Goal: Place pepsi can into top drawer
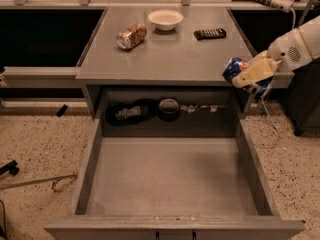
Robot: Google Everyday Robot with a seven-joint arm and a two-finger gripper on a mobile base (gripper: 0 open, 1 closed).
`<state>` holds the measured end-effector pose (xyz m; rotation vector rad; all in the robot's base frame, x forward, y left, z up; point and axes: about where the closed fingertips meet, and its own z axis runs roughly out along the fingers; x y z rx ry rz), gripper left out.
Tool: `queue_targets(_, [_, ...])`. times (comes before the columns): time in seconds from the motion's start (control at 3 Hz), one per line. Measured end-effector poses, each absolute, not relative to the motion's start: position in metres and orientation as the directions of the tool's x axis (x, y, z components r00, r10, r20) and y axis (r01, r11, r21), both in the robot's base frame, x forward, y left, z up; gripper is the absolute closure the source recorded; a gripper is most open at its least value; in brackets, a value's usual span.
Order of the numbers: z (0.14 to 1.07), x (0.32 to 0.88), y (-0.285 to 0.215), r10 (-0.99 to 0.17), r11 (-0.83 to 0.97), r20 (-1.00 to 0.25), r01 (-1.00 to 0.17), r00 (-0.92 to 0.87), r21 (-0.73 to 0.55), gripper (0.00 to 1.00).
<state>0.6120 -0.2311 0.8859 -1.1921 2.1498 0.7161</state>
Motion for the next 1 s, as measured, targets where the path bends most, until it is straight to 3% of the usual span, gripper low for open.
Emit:
queue_targets(0.67, [0.938,0.538,-0.204,-0.454,0.515,-0.838,-0.857,-0.303,0.031,1.0])
queue_targets(1.0, [0.876,0.508,-0.174,-0.451,0.457,-0.835,-0.885,-0.314,0.086,1.0])
